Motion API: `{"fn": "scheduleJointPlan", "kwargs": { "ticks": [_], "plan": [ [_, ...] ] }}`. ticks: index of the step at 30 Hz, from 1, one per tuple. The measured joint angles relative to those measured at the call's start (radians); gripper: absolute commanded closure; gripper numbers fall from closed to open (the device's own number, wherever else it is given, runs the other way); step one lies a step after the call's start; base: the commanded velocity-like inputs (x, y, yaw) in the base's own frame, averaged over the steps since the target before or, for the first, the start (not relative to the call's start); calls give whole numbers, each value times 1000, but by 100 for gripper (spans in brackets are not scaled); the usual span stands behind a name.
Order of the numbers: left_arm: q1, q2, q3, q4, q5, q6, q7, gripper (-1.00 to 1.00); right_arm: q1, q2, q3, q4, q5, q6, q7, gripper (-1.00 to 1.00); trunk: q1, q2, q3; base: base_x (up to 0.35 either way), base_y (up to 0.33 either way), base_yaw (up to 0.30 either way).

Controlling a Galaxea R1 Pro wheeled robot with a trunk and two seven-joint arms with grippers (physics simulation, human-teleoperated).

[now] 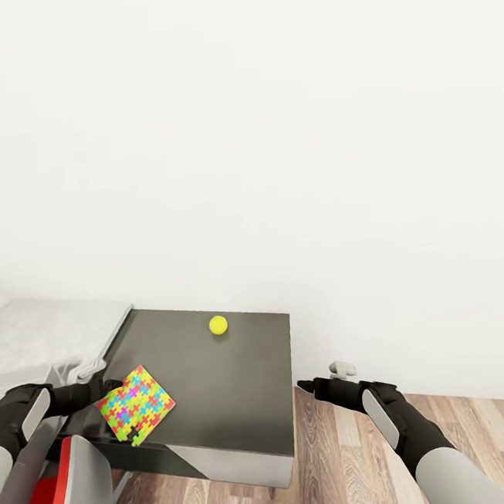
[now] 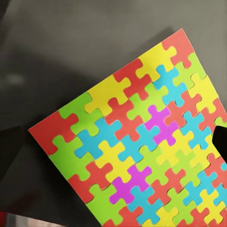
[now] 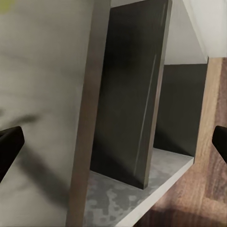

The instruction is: Put all the toys in the child's room - the three board games (two on the bed and one on the table), the two jigsaw puzzles on the table, and the tennis ball on the table - inside the toy box on the table in the child's room.

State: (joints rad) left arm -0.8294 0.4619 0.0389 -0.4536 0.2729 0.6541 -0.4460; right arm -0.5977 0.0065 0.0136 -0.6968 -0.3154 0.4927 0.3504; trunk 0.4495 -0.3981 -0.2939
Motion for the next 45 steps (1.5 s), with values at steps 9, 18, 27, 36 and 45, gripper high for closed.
{"fn": "scheduleJointPlan", "kwargs": {
  "ticks": [9, 18, 27, 36, 45],
  "plan": [
    [0, 2, 0, 0, 0, 5, -2, -100, 0, 0, 0, 0, 0, 0, 0, -100, 0, 0, 0, 0, 0, 0],
    [0, 2, 0, 1, 0, 6, -3, -100, 0, 0, 0, 0, 0, 0, 0, -100, 0, 0, -1, 0, 0, 0],
    [0, 2, 0, 2, 1, 5, -4, -100, 0, 0, 0, 0, 0, 0, 0, -100, 0, 0, -11, 0, 0, 0],
    [0, 6, -1, 12, 0, 2, -5, -100, 0, 0, 0, 0, 0, 1, 0, -100, 0, 0, -25, 0, 0, 0],
    [0, 4, 0, 15, 2, 2, -6, -100, 0, -2, -1, 0, 0, 2, 0, -100, 0, 0, -31, 0, 0, 0]
  ]
}}
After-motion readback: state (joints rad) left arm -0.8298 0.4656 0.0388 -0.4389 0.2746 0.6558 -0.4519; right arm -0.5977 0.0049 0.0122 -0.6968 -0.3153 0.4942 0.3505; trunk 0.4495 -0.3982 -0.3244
